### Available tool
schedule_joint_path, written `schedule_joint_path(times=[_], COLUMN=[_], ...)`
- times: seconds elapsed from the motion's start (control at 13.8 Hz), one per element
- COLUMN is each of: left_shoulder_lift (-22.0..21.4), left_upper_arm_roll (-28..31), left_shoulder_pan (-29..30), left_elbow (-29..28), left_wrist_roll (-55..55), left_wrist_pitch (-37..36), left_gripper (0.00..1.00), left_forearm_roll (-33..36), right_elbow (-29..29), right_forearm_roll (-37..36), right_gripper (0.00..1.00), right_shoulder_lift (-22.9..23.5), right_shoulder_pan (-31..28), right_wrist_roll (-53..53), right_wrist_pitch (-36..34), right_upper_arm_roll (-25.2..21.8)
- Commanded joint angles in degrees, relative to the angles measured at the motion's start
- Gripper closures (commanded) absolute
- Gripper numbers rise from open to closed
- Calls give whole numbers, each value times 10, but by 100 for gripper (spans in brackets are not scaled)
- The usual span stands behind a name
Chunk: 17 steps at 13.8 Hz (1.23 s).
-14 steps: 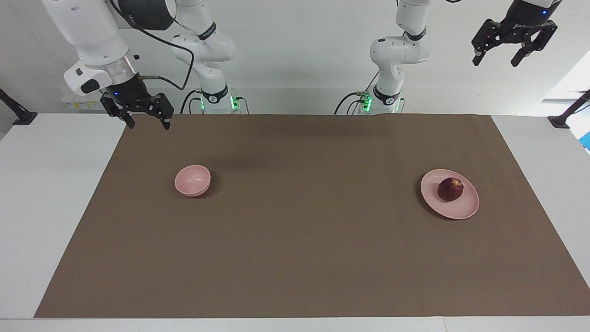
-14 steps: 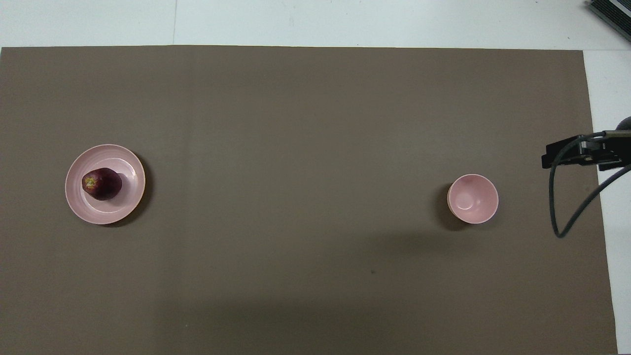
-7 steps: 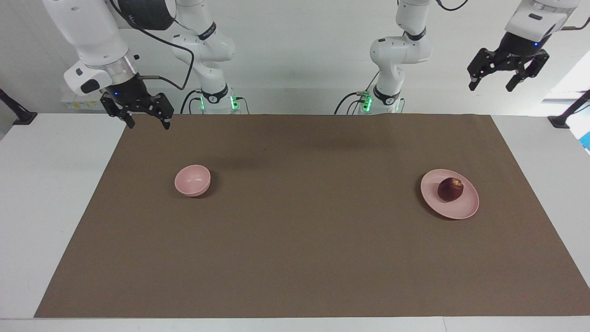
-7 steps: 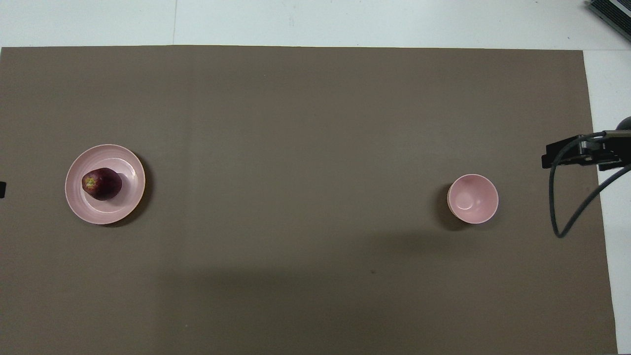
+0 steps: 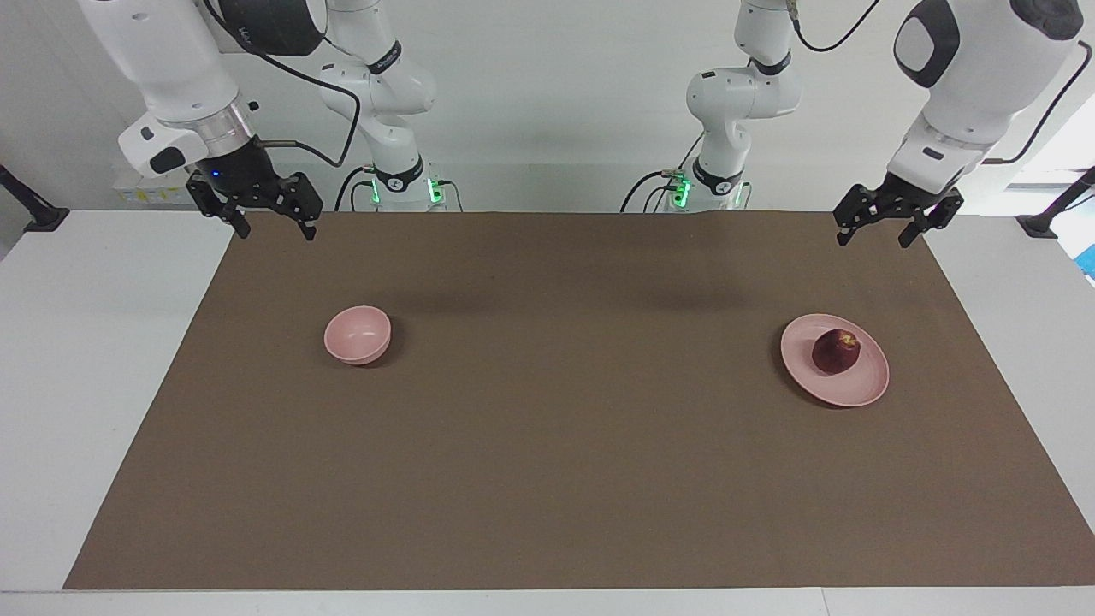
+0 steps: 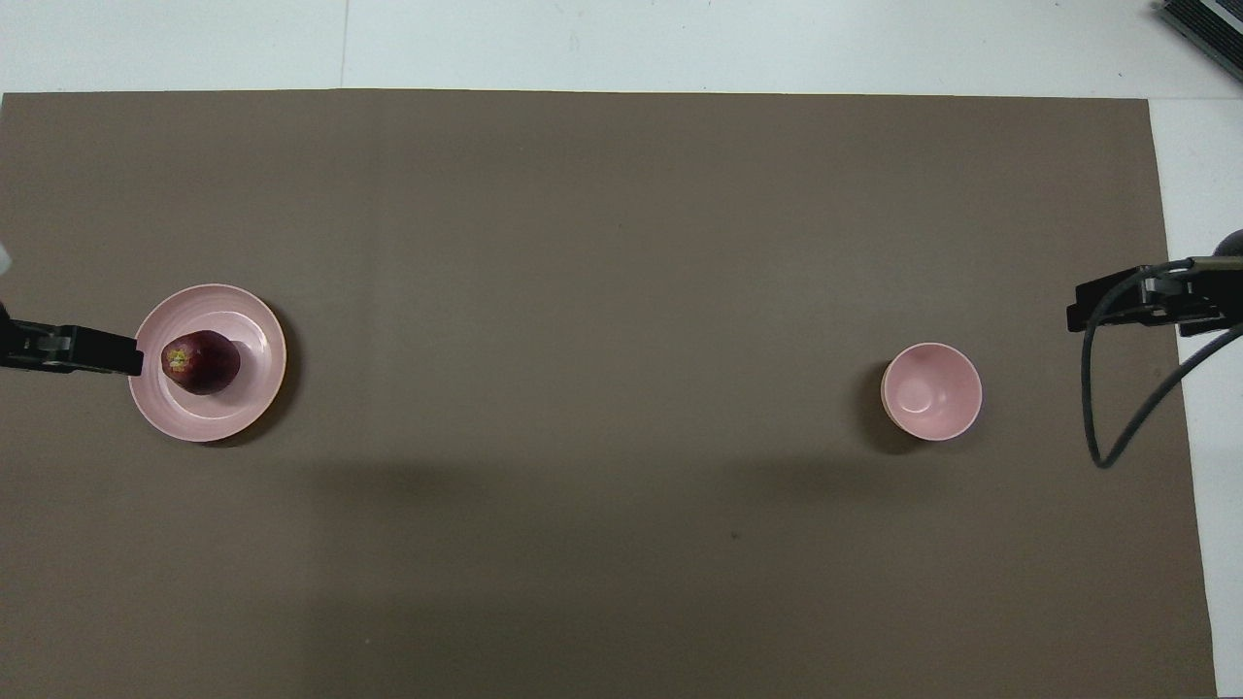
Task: Move apple from plate to bowl
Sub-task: 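Reach the left gripper over the plate and grasp the dark apple, then lift the apple with the left gripper while the right gripper reaches forward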
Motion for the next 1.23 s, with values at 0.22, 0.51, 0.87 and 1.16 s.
schedule_joint_path(times=[0.22,0.51,0.87,1.16], left_shoulder_lift=[-3,52,92,107], left_upper_arm_roll=[3,3,3,3], left_shoulder_pan=[24,24,27,42], left_elbow=[-138,-164,-178,-193], left_wrist_roll=[8,5,0,0], left_wrist_pitch=[192,269,350,388], left_gripper=[0,0,0,0], left_forearm_roll=[-3,-3,-3,-3], right_elbow=[-2,-2,-2,-2], right_forearm_roll=[10,10,10,10], right_gripper=[0,0,0,0], right_shoulder_lift=[-3,-3,-3,-3], right_shoulder_pan=[-5,-5,-5,-5], right_wrist_roll=[1,1,1,1], right_wrist_pitch=[-4,-4,-4,-4], right_upper_arm_roll=[4,4,4,4])
